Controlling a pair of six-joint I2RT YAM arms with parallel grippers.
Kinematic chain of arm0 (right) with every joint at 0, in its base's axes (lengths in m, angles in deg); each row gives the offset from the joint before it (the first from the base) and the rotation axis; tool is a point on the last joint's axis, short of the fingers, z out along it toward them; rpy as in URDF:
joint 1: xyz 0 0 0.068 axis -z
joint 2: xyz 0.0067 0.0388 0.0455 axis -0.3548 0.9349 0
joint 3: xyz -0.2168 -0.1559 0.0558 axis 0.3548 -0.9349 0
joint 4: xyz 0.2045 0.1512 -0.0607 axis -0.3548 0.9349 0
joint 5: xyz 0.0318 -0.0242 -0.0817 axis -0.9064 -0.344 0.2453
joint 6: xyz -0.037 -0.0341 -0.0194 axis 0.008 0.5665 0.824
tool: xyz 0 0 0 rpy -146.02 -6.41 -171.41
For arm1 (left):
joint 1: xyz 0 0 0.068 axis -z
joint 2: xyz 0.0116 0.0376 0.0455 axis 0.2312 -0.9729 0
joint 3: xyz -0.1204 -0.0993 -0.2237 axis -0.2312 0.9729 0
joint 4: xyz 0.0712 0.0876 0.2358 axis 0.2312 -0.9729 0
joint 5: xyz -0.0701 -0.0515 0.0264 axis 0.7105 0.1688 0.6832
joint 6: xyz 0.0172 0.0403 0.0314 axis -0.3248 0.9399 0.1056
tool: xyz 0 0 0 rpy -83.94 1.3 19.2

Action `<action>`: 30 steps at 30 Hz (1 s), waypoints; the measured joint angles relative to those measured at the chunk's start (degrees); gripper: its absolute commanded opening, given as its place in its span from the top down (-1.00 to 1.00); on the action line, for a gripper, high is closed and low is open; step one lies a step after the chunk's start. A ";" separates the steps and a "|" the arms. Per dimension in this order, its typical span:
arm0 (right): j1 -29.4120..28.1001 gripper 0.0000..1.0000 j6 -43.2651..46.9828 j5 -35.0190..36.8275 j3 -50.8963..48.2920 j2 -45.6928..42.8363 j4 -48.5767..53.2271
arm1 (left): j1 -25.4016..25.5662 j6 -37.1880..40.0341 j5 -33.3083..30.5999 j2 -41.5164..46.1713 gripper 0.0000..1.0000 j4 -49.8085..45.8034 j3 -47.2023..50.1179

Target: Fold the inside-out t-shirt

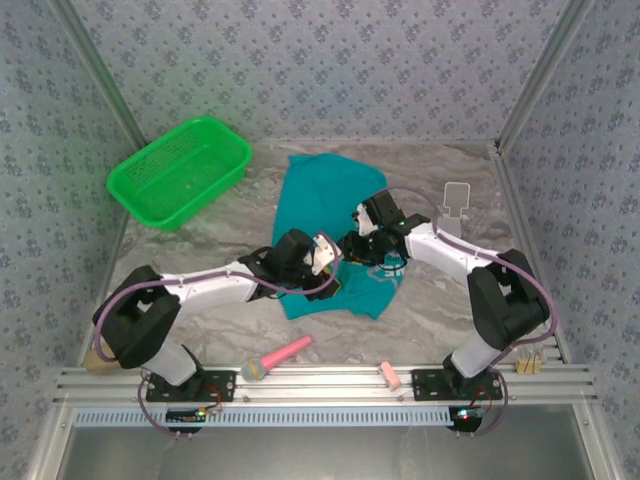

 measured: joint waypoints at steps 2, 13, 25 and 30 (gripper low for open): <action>-0.57 0.90 -0.50 0.79 0.04 1.31 -1.05 | 0.00 -0.61 0.42 -1.01 0.69 -0.55 0.02; 3.15 1.00 4.87 5.49 0.96 -1.55 2.89 | -0.07 -1.09 1.84 8.85 1.00 1.46 7.52; 9.07 0.57 9.97 -2.73 -2.71 -3.54 0.57 | -1.42 -2.64 5.73 12.17 0.78 8.13 12.22; 9.07 0.27 10.34 -3.19 -6.10 -6.08 -1.57 | -1.44 -3.96 6.19 11.91 0.47 4.02 10.78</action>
